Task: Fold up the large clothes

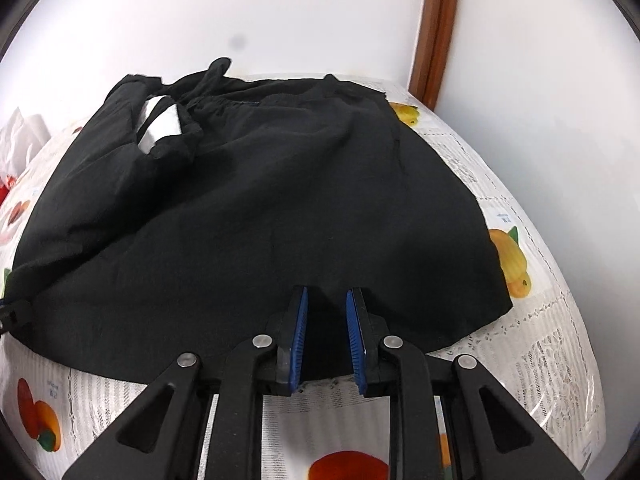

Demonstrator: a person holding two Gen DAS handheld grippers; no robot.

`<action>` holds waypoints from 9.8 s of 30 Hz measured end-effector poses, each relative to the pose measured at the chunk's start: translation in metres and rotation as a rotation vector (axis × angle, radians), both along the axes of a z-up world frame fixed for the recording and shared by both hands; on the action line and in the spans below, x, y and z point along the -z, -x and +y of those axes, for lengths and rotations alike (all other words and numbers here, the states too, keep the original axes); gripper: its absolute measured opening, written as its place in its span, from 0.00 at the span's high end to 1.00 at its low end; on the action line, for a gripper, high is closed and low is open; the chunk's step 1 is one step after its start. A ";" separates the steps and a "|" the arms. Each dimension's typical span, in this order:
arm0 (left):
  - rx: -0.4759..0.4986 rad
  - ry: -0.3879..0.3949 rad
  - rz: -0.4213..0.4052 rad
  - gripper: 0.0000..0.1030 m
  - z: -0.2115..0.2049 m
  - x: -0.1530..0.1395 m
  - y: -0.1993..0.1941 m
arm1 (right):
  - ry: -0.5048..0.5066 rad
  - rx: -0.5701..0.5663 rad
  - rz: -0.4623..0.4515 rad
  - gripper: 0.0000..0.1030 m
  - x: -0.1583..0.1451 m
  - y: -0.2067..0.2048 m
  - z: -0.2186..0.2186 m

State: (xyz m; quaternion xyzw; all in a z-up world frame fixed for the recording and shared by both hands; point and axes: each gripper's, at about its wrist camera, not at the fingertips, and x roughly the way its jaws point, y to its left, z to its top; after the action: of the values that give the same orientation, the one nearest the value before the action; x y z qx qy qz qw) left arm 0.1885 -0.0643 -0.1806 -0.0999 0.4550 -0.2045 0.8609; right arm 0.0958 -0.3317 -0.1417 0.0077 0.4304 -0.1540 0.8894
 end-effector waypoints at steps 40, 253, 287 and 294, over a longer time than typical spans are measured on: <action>-0.012 -0.051 -0.044 0.35 0.104 -0.008 0.011 | -0.376 -0.433 0.029 0.43 -0.026 -0.100 0.150; -0.089 -0.204 -0.081 0.65 0.103 -0.054 0.010 | -0.135 -0.134 -0.001 0.74 -0.034 0.005 0.064; -0.214 -0.267 -0.395 0.04 0.074 -0.169 0.185 | 0.018 0.061 -0.183 0.06 -0.177 0.179 0.152; -0.230 -0.267 -0.427 0.02 0.072 -0.177 0.203 | 0.032 0.078 -0.232 0.04 -0.188 0.205 0.158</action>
State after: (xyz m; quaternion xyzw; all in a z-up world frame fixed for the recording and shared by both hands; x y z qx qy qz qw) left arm -0.0148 0.0079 -0.0036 0.0087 0.2718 -0.0600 0.9604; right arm -0.1097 -0.1735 0.0467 0.0278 0.3216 -0.1933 0.9265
